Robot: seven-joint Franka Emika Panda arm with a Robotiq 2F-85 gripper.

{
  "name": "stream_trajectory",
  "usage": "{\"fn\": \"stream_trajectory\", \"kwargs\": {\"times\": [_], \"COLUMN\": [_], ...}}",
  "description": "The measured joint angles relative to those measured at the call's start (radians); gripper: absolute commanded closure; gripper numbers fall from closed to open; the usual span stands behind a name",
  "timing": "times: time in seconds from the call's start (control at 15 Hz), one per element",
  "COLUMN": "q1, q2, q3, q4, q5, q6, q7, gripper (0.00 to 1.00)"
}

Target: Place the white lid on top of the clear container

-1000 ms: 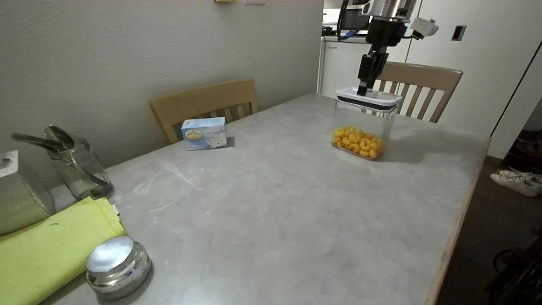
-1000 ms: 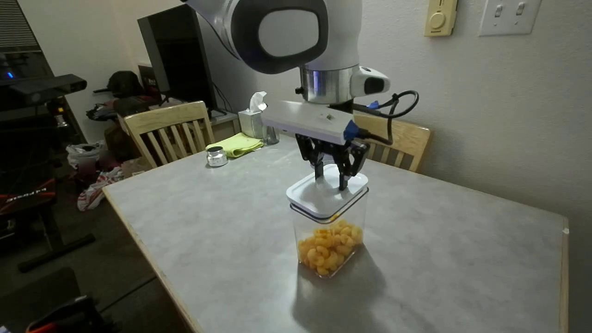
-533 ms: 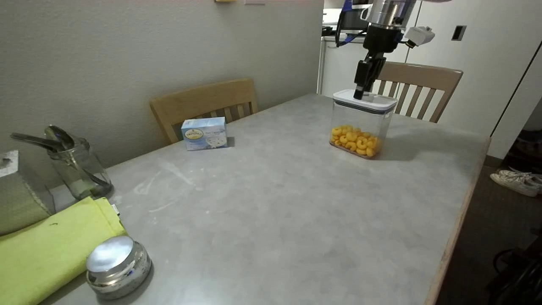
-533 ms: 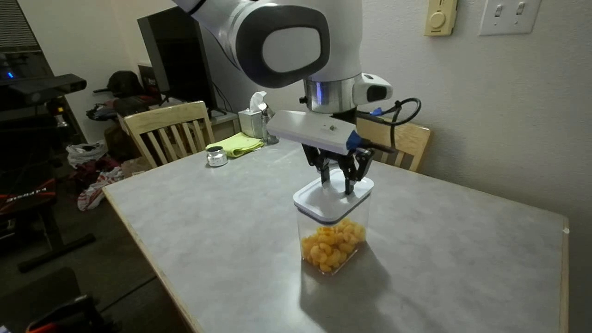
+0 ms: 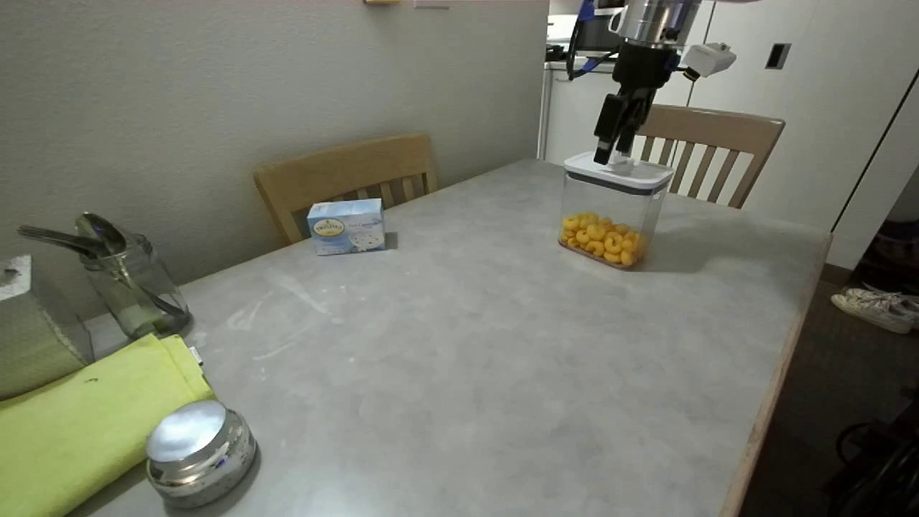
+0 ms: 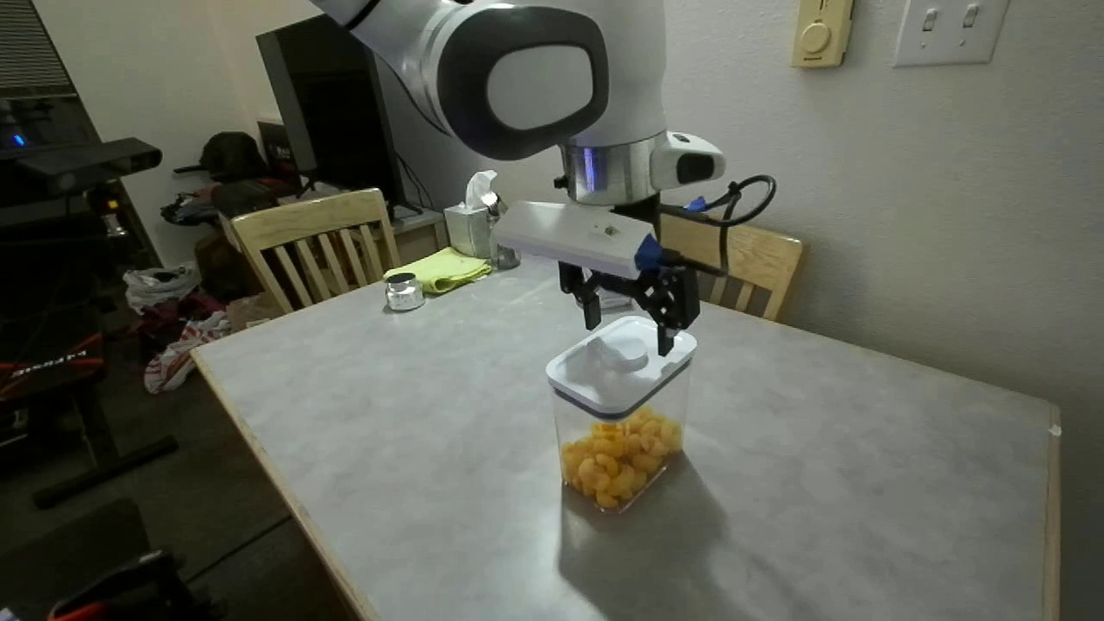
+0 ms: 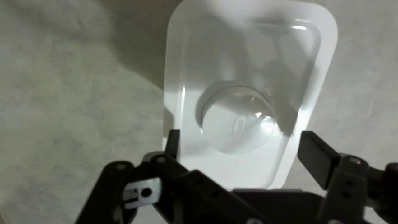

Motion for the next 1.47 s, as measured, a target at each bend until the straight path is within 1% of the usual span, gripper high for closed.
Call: {"fn": "stream_trajectory", "kwargs": {"times": [0.07,0.13,0.2,0.27,0.6,0.8,0.93,1.2,1.47], "q1": [0.006,0.014,0.022,0.03,0.06,0.073,0.076,0.075,0.074], "q2": [-0.005,-0.012,-0.021,-0.031,-0.058,-0.058,-0.058,-0.058,-0.058], "q3": [0.0,0.0,0.0,0.0,-0.007,-0.031,-0.045,-0.06,-0.063], "q4": [0.0,0.0,-0.001,-0.001,-0.011,-0.02,-0.026,-0.036,-0.038], "q5": [-0.017,-0.035,-0.051,-0.065,-0.117,-0.161,-0.175,-0.175,-0.169], "q6": [0.003,0.005,0.006,0.006,0.006,0.007,0.008,0.0,-0.035], "q7": [0.02,0.043,0.066,0.091,0.229,0.34,0.39,0.433,0.457], "gripper": [0.25,0.27,0.32,0.41,0.77,0.97,1.0,1.0,1.0]}}
